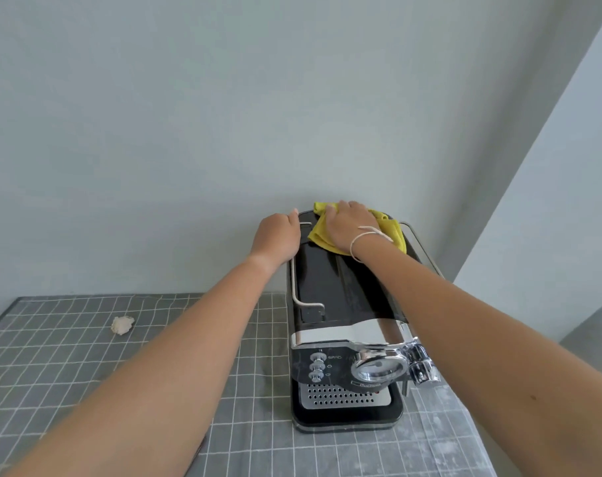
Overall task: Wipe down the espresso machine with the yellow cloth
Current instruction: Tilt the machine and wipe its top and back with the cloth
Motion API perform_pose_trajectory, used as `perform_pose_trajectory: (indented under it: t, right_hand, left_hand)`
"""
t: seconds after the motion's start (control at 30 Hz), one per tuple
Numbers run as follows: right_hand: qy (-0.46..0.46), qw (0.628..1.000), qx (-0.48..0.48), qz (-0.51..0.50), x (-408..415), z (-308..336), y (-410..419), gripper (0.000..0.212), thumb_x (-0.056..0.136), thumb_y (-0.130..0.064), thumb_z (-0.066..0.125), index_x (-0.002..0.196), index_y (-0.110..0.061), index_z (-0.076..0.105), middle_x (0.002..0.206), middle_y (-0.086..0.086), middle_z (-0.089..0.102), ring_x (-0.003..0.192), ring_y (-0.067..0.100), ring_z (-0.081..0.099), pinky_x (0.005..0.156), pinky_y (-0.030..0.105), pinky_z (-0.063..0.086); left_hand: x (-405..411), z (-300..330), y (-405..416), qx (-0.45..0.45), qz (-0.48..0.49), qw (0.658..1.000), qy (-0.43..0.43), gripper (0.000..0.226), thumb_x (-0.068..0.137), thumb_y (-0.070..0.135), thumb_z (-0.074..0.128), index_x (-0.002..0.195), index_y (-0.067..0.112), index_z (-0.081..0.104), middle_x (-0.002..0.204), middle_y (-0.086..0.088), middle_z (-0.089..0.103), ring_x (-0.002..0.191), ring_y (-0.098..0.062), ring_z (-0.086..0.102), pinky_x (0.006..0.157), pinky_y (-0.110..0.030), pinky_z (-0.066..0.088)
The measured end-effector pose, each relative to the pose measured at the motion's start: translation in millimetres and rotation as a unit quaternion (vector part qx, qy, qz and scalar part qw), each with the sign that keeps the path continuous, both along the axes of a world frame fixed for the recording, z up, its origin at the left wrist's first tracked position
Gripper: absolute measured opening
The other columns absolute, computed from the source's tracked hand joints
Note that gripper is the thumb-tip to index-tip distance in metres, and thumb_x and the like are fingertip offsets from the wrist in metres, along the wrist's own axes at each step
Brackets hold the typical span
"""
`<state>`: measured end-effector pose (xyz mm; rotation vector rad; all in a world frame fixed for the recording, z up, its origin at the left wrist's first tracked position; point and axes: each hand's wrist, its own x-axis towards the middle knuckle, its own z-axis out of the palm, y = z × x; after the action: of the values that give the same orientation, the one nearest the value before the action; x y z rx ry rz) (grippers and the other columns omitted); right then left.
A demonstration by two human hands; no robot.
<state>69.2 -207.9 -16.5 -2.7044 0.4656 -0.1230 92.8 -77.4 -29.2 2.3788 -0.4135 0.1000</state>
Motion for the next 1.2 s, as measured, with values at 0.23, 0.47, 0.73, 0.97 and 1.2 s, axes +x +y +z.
perform_pose_trajectory:
  t: [0.23,0.47,0.73,0.97,1.2]
  right_hand:
    - [0.04,0.997,0.005,0.061,26,12,-7,0.041,0.098,-0.033,0.025,0.131,-0.019,0.045,0.131,0.011,0.054,0.118,0.031,0.049,0.097,0.038,0.037]
    - [0.073,0.977,0.006,0.202,26,13,-17,0.042,0.096,-0.035,0.033,0.137,-0.029,0.04,0.146,-0.002,0.04,0.133,0.02,0.036,0.11,0.035,0.027]
    - [0.128,0.959,0.009,0.253,47,22,-6,0.041,0.098,-0.027,0.034,0.138,-0.028,0.042,0.147,-0.003,0.039,0.134,0.019,0.034,0.111,0.034,0.023]
    - [0.129,0.955,0.006,0.268,56,21,-5,0.037,0.098,-0.033,0.035,0.133,-0.032,0.047,0.139,-0.003,0.048,0.127,0.019,0.041,0.104,0.034,0.029]
    - [0.089,0.975,-0.037,0.2,59,11,-13,0.036,0.099,-0.033,0.032,0.128,-0.017,0.048,0.132,0.008,0.052,0.119,0.027,0.047,0.094,0.034,0.035]
  left_hand:
    - [-4,1,4,0.003,0.007,1.0,-0.023,0.059,0.102,0.023,0.022,0.053,-0.001,0.045,0.067,-0.022,0.057,0.079,-0.037,0.055,0.074,-0.035,0.038]
    - [-12,-2,11,-0.095,-0.015,0.994,0.057,0.054,0.098,0.03,0.037,0.049,0.016,0.022,0.048,0.0,0.027,0.044,-0.011,0.03,0.044,-0.024,0.02]
    - [-15,-27,26,-0.302,-0.049,0.938,0.165,0.029,0.088,0.031,0.059,0.097,0.006,0.072,0.136,0.008,0.052,0.119,0.009,0.047,0.095,-0.011,0.034]
    - [-24,-23,23,-0.353,-0.008,0.923,0.154,0.016,0.086,0.025,0.063,0.087,0.009,0.065,0.125,-0.012,0.06,0.119,-0.006,0.055,0.098,-0.018,0.04]
    - [-30,-18,22,-0.34,-0.005,0.933,0.12,0.027,0.088,0.021,0.061,0.073,0.029,0.04,0.112,0.011,0.041,0.115,-0.012,0.044,0.096,-0.017,0.039]
